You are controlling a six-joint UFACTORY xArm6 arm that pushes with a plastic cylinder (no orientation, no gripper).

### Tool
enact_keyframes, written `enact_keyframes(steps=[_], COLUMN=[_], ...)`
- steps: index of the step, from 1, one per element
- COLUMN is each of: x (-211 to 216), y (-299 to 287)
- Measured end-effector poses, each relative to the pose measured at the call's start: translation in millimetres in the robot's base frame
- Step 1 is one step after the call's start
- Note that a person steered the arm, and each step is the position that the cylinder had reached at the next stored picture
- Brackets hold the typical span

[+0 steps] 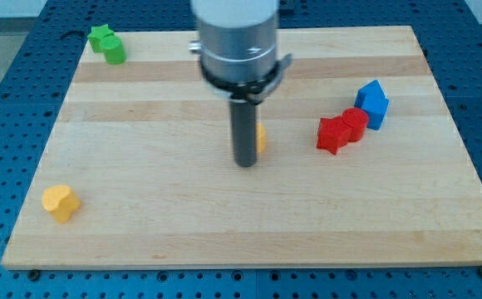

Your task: Slide the yellow hexagon into the red star

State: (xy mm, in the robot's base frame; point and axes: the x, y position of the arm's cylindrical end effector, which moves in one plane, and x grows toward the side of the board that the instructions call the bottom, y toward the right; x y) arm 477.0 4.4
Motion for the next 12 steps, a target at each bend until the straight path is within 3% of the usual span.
enact_keyframes(steps=[1, 2, 3, 5, 6, 8, 9, 11, 12], x=[-7.2, 10.3, 12.9, -28.2, -42.5, -49.7, -50.2, -42.5, -41.9], y=[28.5, 11.8, -31.5, -86.4, -78.8, 9.2, 21.1, -32.2, -27.0])
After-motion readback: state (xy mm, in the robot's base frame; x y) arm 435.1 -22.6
